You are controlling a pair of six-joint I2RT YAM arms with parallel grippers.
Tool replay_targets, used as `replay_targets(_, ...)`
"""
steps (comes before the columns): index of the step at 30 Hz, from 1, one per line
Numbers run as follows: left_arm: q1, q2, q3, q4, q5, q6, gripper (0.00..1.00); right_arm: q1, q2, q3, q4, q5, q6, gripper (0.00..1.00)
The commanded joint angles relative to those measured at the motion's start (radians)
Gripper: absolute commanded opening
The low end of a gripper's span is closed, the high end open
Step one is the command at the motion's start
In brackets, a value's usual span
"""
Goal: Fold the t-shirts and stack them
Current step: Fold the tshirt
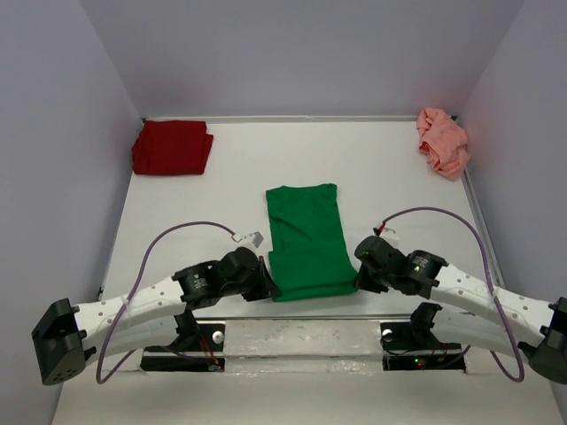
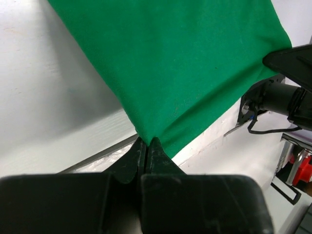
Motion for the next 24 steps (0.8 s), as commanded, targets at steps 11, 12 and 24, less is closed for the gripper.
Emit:
replay_targets(11,0.038,0.219,0.466,-0.216,-0.323,0.217,0.00,0.011,0.420,0.535,-0.115,0.430,-0.322,0.00)
replay_targets(12,0.077,0.243,0.466,-0.193,-0.286,0.217,0.00,-0.021,0.460,0.577,-0.095,0.429,-0.367,0.00)
replay_targets(24,0.483,0.749,0.876,-0.103,-0.059,0.521,0.00,-0.377,0.986,1.111,0.042,0.088,-0.768,0.00)
